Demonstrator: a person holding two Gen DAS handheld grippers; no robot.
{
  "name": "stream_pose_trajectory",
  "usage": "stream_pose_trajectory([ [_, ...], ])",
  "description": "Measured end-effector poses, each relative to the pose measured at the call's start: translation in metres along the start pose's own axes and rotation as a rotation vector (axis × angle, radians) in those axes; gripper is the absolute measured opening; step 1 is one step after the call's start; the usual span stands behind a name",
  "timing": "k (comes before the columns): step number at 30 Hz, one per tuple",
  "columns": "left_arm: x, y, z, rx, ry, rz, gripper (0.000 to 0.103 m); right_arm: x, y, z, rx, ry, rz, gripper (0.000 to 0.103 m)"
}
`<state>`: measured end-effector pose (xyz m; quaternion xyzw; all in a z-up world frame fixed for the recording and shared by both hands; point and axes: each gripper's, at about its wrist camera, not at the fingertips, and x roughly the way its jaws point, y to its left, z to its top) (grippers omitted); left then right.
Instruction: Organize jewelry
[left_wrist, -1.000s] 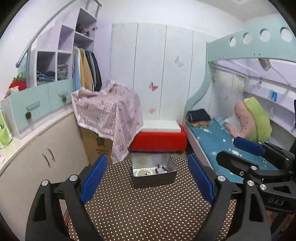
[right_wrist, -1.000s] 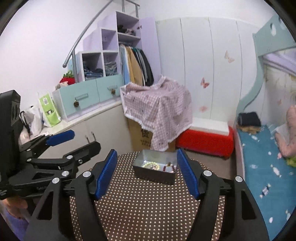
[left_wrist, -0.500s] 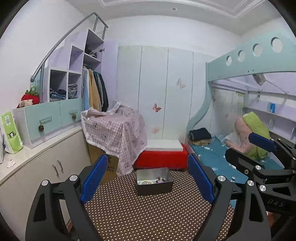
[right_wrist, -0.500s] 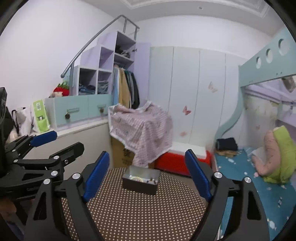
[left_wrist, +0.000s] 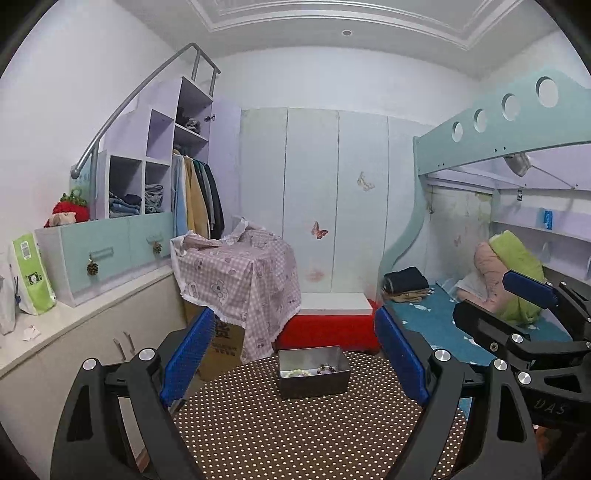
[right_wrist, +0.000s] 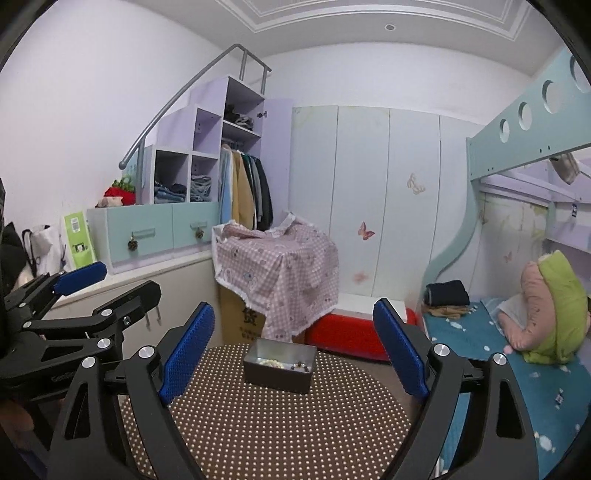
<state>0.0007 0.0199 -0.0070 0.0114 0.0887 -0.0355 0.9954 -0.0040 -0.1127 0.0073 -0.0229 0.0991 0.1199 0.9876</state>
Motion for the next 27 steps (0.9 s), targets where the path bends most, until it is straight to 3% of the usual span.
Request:
stream_pose_trajectory([
  [27,0.004,-0.0057,-0.0015,0.026,-0.02,0.011,0.086,0.0098,-0.0053,-0.0024,0.01,0.015,0.005,0.085],
])
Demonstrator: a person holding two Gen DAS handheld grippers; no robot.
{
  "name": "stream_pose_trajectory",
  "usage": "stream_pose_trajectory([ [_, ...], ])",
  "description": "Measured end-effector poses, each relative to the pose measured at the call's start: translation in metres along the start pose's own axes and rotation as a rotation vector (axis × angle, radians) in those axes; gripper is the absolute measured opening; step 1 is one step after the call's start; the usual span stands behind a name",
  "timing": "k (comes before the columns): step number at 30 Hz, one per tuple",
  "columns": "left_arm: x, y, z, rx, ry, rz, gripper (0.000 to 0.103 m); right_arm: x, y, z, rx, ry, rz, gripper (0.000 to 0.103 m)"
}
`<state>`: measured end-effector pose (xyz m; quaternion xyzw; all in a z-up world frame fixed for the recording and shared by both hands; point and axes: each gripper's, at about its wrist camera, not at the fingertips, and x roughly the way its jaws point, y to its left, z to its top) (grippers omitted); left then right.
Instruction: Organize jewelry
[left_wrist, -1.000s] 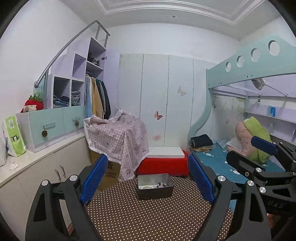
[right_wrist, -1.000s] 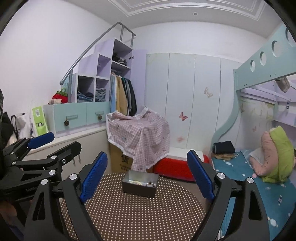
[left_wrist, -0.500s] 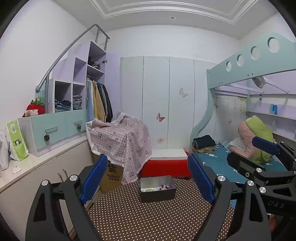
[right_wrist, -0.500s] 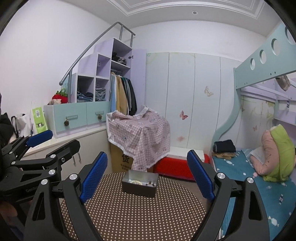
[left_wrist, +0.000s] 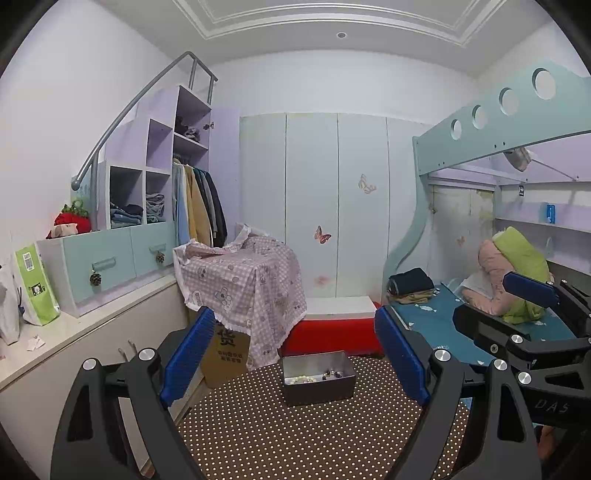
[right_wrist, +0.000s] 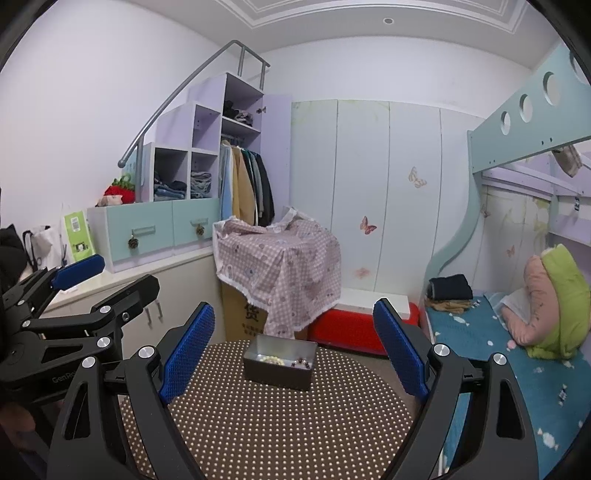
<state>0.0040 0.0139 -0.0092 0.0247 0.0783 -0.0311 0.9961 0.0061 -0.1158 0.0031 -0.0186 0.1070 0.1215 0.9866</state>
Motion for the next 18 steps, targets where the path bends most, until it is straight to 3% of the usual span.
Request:
stream_pose_trajectory([
  [18,0.0028,0.0031,-0.0006,0.002,0.006,0.003,0.086,0.0037,-0.0028,-0.0027,0.004,0.007,0.003,0.085],
])
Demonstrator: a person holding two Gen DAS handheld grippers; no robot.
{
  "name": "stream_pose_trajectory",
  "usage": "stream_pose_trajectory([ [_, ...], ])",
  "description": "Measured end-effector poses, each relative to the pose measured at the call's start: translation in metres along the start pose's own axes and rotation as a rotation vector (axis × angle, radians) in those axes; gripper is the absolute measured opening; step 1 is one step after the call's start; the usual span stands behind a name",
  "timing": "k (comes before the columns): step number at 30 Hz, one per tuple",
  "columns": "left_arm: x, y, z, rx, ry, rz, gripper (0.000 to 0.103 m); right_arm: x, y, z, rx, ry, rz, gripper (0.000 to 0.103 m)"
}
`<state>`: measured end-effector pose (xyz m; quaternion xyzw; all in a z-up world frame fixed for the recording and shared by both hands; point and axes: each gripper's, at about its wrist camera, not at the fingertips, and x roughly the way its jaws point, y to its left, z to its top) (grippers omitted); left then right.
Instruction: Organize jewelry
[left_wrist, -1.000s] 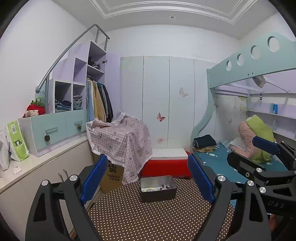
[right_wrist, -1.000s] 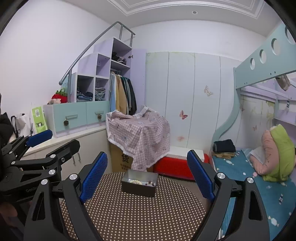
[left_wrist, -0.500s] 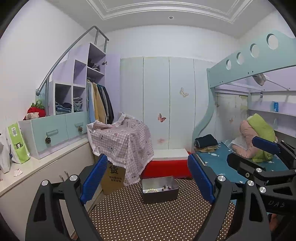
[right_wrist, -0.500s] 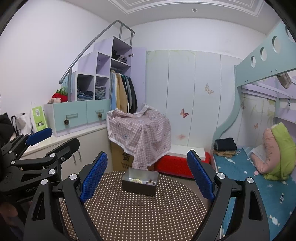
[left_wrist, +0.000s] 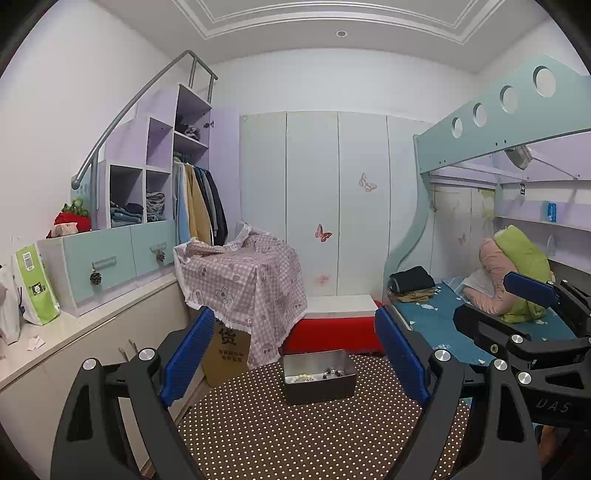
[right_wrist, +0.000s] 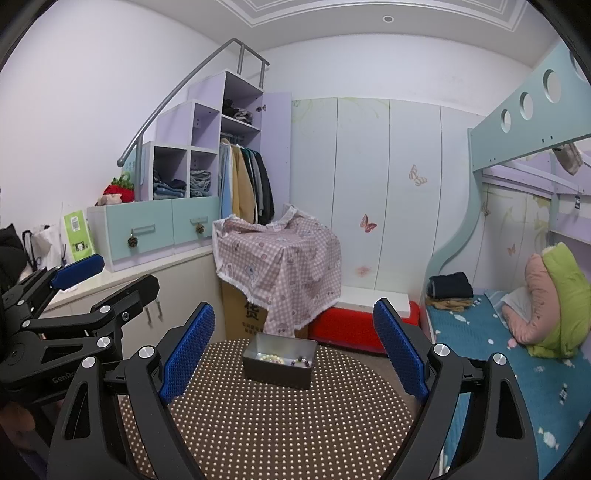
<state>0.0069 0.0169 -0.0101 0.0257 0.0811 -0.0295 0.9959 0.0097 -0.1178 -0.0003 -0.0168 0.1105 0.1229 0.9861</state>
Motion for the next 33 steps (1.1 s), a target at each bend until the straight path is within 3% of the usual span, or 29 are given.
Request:
stream_pose_trajectory([
  [33,0.0024,0.0025,-0.0006,-0.001,0.005,-0.004,0.086,0.0028,-0.0012,-0.0026,0.001,0.004,0.002,0.085],
])
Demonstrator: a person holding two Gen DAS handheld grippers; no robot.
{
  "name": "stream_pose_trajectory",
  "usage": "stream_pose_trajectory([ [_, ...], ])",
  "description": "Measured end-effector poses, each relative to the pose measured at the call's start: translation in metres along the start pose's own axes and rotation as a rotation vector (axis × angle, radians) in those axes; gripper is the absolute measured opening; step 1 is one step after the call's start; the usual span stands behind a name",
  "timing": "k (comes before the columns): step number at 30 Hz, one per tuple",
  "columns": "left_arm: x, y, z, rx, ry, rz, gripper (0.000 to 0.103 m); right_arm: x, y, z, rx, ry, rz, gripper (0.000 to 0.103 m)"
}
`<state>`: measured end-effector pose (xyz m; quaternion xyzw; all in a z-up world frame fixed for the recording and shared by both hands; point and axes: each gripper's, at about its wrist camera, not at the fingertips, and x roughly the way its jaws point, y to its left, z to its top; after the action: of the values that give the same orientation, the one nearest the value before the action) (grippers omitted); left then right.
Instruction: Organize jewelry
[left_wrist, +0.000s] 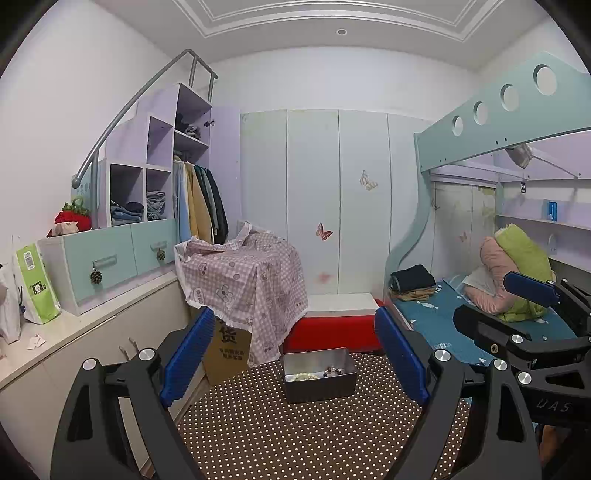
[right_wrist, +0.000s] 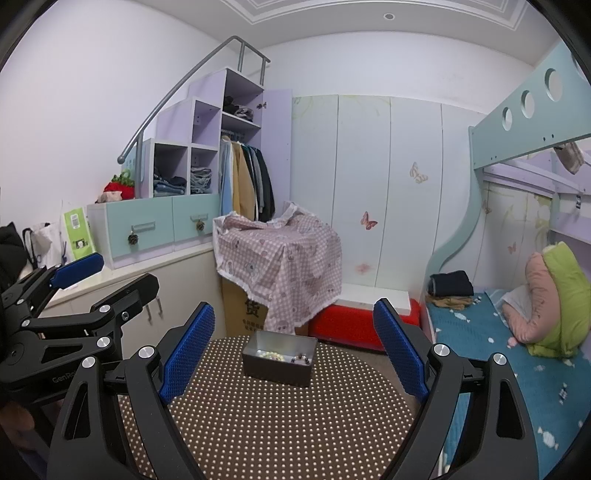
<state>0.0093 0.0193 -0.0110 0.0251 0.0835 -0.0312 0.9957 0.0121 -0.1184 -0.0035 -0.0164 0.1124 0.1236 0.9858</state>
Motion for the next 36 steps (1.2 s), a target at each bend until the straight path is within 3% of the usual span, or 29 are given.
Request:
stream_pose_trajectory([
  [36,0.0,-0.006,0.003,-0.01,-0.007,-0.002,0.086,0.001,-0.005,-0.011,-0.006,0.002,-0.012,0.089],
])
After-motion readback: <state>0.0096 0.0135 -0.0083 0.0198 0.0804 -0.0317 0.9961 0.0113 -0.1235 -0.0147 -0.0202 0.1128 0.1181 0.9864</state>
